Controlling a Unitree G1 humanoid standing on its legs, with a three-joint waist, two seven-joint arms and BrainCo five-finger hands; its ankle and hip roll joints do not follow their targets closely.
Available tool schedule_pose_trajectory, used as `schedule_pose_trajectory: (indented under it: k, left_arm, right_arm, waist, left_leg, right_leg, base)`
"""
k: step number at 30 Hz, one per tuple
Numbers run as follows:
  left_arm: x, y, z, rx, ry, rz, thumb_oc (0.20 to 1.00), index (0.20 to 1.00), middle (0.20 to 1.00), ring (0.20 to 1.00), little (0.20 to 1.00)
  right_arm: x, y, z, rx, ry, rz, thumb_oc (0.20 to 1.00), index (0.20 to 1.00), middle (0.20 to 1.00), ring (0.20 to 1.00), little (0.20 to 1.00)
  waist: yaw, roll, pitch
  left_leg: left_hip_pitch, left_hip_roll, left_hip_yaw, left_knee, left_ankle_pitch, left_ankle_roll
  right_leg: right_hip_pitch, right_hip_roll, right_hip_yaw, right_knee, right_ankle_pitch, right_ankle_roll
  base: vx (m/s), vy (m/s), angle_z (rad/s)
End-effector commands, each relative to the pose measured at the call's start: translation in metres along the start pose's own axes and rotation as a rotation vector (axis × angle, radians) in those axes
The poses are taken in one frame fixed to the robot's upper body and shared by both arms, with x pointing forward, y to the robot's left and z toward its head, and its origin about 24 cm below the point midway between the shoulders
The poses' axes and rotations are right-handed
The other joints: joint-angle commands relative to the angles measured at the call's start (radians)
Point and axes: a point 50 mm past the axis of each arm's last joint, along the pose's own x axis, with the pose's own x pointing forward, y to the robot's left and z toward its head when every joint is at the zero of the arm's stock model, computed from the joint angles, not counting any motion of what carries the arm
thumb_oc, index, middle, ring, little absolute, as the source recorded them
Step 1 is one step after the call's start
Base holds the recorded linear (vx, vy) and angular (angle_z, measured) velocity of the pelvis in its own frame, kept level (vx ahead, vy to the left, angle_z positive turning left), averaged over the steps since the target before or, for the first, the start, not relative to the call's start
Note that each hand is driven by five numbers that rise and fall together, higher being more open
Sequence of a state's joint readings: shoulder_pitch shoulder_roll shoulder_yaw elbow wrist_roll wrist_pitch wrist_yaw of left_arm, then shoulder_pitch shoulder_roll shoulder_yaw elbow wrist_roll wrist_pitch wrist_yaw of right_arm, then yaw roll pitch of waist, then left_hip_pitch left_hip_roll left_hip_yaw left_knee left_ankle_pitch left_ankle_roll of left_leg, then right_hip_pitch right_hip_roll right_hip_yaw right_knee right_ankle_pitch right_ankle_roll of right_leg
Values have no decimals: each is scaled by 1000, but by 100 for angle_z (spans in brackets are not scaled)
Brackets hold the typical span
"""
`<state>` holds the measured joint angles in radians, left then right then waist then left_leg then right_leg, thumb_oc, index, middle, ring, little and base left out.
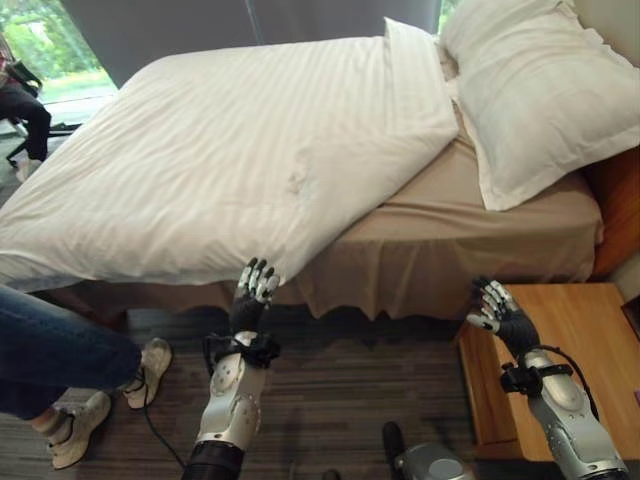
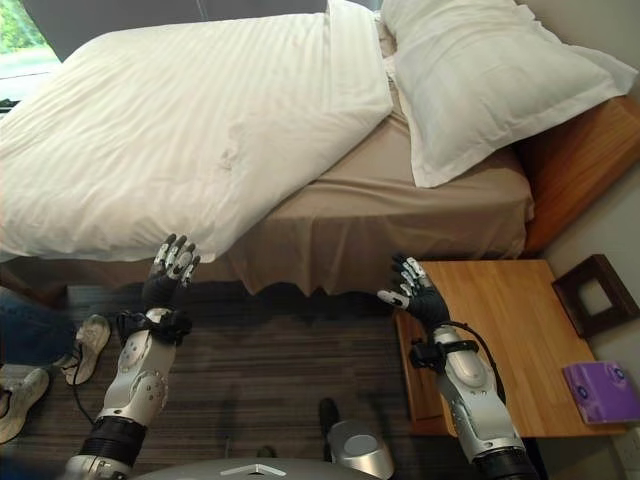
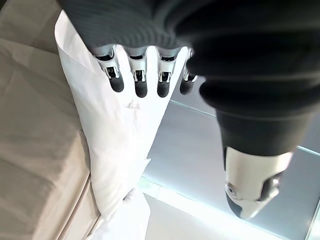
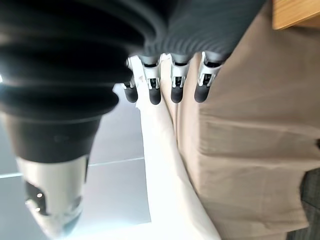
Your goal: Making the bed.
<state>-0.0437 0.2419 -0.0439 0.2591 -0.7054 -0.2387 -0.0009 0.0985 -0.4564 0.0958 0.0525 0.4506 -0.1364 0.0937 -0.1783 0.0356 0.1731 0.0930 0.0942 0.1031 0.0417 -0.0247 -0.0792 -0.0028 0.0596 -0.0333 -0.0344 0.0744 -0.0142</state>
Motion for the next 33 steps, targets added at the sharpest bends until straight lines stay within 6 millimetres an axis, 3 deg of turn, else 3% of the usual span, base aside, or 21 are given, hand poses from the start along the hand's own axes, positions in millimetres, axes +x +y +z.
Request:
schedule_pose_trajectory:
  k: [1,3,4,5,7,9,11,12,21,29,30,33]
  left_arm:
    - [10,4,18,9,-72,-24,1000,1000,1000,1000,1000]
    - [9,4,15,5,-63,-9,1000,1000,1000,1000,1000]
    - [9,4,15,-7,-64,-4,1000,1000,1000,1000,1000]
    - [9,2,12,-4,-51,-9,1000,1000,1000,1000,1000]
    - [7,5,11,29,-41,-11,1000,1000,1000,1000,1000]
    - [2,12,12,54,-46,16,1000,1000,1000,1000,1000]
    - [2,14,11,47,-42,19,1000,1000,1000,1000,1000]
    - [0,12,10,47,-37,14,1000,1000,1000,1000,1000]
    - [4,23,23,169,-49,28,1000,1000,1000,1000,1000]
    - [2,23,10,140,-10,45,1000,1000,1000,1000,1000]
    - [-27,57,20,237,-3,170,1000,1000,1000,1000,1000]
    - [-34,71,14,168,8,254,1000,1000,1000,1000,1000]
  right_arm:
    - [0,0,21,7,-121,10,1000,1000,1000,1000,1000]
    - [-4,-4,18,0,-105,-13,1000,1000,1000,1000,1000]
    - [-6,-6,17,0,-100,-30,1000,1000,1000,1000,1000]
    - [-8,-9,15,6,-92,-53,1000,1000,1000,1000,1000]
    - [-9,-10,13,-4,-82,-49,1000,1000,1000,1000,1000]
    - [-5,-4,12,-14,-75,-22,1000,1000,1000,1000,1000]
    - [-4,-2,10,-20,-64,-8,1000,1000,1000,1000,1000]
    - [-2,-1,11,-29,-65,-3,1000,1000,1000,1000,1000]
    - [3,15,4,12,-40,45,1000,1000,1000,1000,1000]
    - [-1,14,-4,114,-31,-5,1000,1000,1000,1000,1000]
    - [-18,-38,-23,199,-12,-404,1000,1000,1000,1000,1000]
    - [-5,-33,-12,94,-11,-319,1000,1000,1000,1000,1000]
  waist:
    - [-17,-49,-7]
    - [-21,-55,1]
    - [-30,-56,-1]
    - [-29,-49,-8]
    - [-18,-33,-12]
    - [14,-16,-6]
    - [15,-16,-8]
    - [19,-10,-17]
    - [15,-25,-41]
    - [-9,-37,-44]
    - [106,-42,-5]
    - [130,-53,-20]
  left_leg:
    - [-6,35,9,264,150,-41]
    - [-45,53,27,304,162,-34]
    - [-58,80,66,263,161,-34]
    - [-67,83,103,146,145,-37]
    - [-65,35,66,18,124,-29]
    - [-108,-25,-49,-51,144,-22]
    - [-81,-28,-41,-58,123,-14]
    - [-46,-35,-33,-118,123,-5]
    - [-18,-60,43,-129,76,40]
    - [-9,-70,85,-129,56,55]
    - [-34,-40,48,-102,37,55]
    - [-17,-23,78,-108,43,36]
  right_leg:
    - [-5,-79,73,-25,60,64]
    - [17,-91,74,-27,45,51]
    - [26,-103,70,-30,42,57]
    - [39,-116,70,-35,31,71]
    - [42,-117,74,-37,17,83]
    - [59,-112,98,-29,-2,85]
    - [61,-109,108,-16,-14,88]
    - [59,-106,119,-15,-13,92]
    - [31,-126,195,-17,9,142]
    - [4,-128,242,-7,32,171]
    - [19,-226,-12,52,-39,169]
    - [40,-228,-29,9,-9,178]
  base:
    - [105,-138,45]
    - [128,-69,43]
    - [217,47,29]
    - [194,122,35]
    - [176,117,12]
    - [169,96,-25]
    - [136,123,-65]
    - [101,119,-67]
    - [52,143,-28]
    - [-5,65,-16]
    - [-43,-15,-14]
    - [-41,-55,-19]
